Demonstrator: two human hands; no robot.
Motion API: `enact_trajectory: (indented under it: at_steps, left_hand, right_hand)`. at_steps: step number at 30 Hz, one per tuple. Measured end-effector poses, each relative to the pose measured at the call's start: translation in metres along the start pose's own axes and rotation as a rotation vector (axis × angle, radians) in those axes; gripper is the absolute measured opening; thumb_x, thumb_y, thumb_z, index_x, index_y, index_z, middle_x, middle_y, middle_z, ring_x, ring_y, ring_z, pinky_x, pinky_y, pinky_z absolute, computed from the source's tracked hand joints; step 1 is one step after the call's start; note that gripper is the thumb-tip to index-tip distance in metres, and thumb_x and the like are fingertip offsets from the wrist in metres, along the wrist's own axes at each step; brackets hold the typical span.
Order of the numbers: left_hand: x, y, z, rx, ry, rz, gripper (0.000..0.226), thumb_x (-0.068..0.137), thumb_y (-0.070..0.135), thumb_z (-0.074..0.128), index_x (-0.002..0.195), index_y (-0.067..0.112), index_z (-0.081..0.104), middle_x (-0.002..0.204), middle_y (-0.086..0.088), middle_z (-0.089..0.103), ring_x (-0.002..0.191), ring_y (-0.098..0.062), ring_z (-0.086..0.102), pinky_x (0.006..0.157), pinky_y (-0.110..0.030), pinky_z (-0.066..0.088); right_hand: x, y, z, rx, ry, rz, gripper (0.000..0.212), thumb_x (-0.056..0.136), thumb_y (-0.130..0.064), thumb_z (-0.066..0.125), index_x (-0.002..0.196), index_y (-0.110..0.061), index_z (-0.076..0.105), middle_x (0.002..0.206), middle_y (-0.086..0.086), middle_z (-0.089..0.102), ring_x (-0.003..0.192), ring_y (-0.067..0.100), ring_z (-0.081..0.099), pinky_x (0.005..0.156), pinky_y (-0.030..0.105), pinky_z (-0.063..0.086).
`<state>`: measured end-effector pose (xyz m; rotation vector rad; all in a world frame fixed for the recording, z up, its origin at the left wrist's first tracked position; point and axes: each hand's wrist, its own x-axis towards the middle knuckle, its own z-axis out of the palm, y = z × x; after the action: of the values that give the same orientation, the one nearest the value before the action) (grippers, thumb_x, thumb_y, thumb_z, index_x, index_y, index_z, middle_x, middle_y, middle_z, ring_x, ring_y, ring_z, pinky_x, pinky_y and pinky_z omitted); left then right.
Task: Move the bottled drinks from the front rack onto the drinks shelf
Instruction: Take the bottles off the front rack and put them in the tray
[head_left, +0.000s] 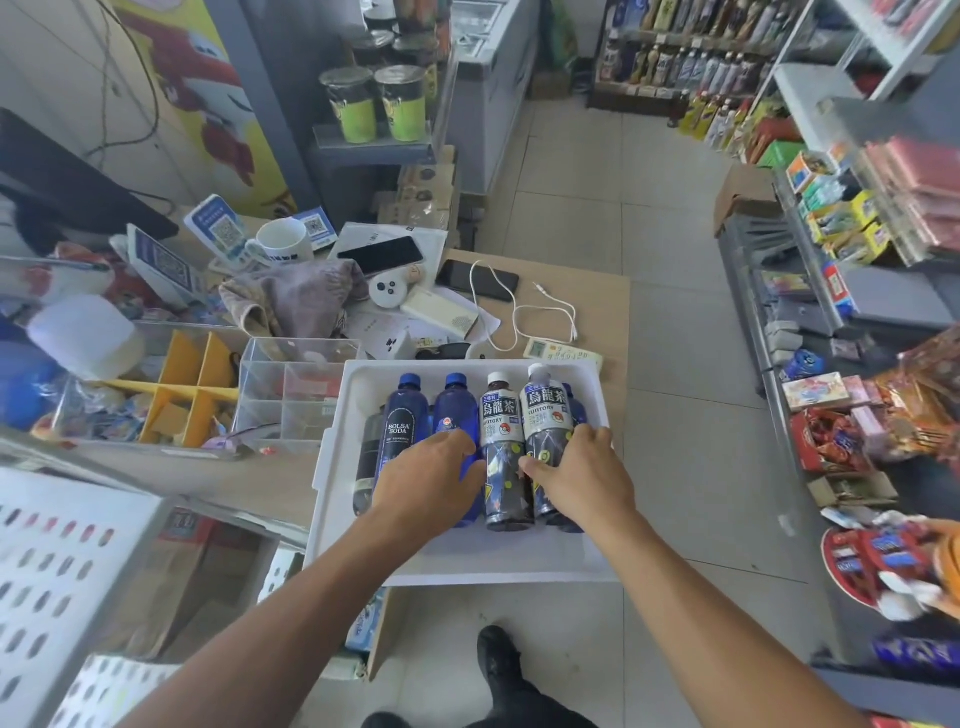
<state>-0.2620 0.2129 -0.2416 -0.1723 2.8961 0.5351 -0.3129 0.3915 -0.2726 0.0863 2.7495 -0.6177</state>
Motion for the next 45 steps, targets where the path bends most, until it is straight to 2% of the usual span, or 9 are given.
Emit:
enact_trajectory:
  at_steps: [10,14,17,22,26,31,36,42,45]
  left_hand:
    - [-0.007,-0.008,0.0,-0.011,0.011,-0.086,0.03,0.097,0.045,0.046,0.116,0.025,0.057,0.114,0.007,0.065,0.095,-0.02,0.064,0.079,-0.038,0.055]
    - [-0.009,-0.013,-0.004,-0.032,0.028,-0.134,0.029,0.096,0.043,0.047,0.115,0.025,0.058,0.112,0.005,0.067,0.096,-0.024,0.064,0.08,-0.039,0.054]
    - [-0.01,-0.015,-0.007,-0.031,0.059,-0.161,0.028,0.097,0.043,0.047,0.113,0.023,0.058,0.108,0.002,0.067,0.087,-0.026,0.065,0.078,-0.038,0.054]
    - [-0.022,-0.028,-0.025,-0.001,0.136,-0.203,0.029,0.097,0.042,0.046,0.113,0.022,0.057,0.111,0.0,0.064,0.094,-0.026,0.063,0.075,-0.035,0.052]
    - [-0.048,-0.051,-0.066,0.045,0.262,-0.235,0.034,0.098,0.048,0.043,0.12,0.025,0.056,0.116,0.004,0.065,0.096,-0.02,0.065,0.075,-0.038,0.056]
    - [-0.107,-0.084,-0.125,0.168,0.445,-0.312,0.035,0.099,0.044,0.046,0.128,0.027,0.055,0.119,0.006,0.065,0.1,-0.015,0.065,0.068,-0.027,0.05]
    - [-0.184,-0.126,-0.168,0.276,0.571,-0.51,0.036,0.096,0.046,0.044,0.117,0.023,0.061,0.11,0.0,0.067,0.102,-0.026,0.065,0.07,-0.038,0.053]
    - [-0.278,-0.167,-0.201,0.336,0.654,-0.73,0.042,0.096,0.046,0.046,0.131,0.025,0.055,0.13,0.002,0.06,0.122,-0.024,0.053,0.09,-0.038,0.046]
    - [-0.32,-0.186,-0.212,0.331,0.728,-0.817,0.039,0.095,0.046,0.048,0.126,0.024,0.057,0.125,0.002,0.061,0.118,-0.024,0.054,0.087,-0.041,0.048]
  right_hand:
    - [0.006,0.0,-0.004,-0.046,-0.061,-0.019,0.081,0.081,-0.065,0.062,0.13,-0.005,0.038,0.127,0.012,0.048,0.112,0.031,0.057,0.071,0.033,0.041]
    - [0.003,-0.001,-0.013,-0.073,-0.042,-0.096,0.07,0.088,-0.061,0.055,0.131,-0.008,0.04,0.127,0.011,0.048,0.115,0.029,0.051,0.075,0.035,0.043]
    - [-0.001,-0.015,-0.026,-0.158,0.022,-0.252,0.059,0.092,-0.055,0.053,0.13,-0.01,0.044,0.129,0.01,0.047,0.12,0.03,0.046,0.086,0.041,0.047]
    - [-0.01,-0.061,-0.042,-0.333,-0.008,-0.538,0.055,0.093,-0.054,0.049,0.129,-0.012,0.049,0.128,0.009,0.05,0.124,0.03,0.045,0.097,0.043,0.043]
    - [-0.029,-0.115,-0.05,-0.452,-0.047,-0.8,0.049,0.097,-0.054,0.042,0.129,-0.016,0.048,0.128,0.004,0.049,0.123,0.025,0.044,0.094,0.042,0.045]
    - [-0.061,-0.193,-0.049,-0.404,-0.003,-1.153,0.046,0.097,-0.051,0.046,0.128,-0.018,0.051,0.122,0.002,0.057,0.116,0.022,0.049,0.094,0.036,0.043]
    - [-0.113,-0.276,-0.031,-0.371,0.069,-1.426,0.045,0.093,-0.055,0.041,0.111,-0.018,0.059,0.104,0.001,0.061,0.103,0.022,0.056,0.084,0.035,0.047]
    - [-0.191,-0.362,-0.008,-0.313,0.033,-1.676,0.045,0.095,-0.05,0.051,0.121,-0.015,0.057,0.112,0.008,0.064,0.105,0.028,0.059,0.085,0.043,0.053]
    - [-0.23,-0.397,0.007,-0.276,0.029,-1.777,0.045,0.095,-0.049,0.051,0.126,-0.018,0.054,0.114,0.005,0.062,0.107,0.026,0.058,0.082,0.039,0.053]
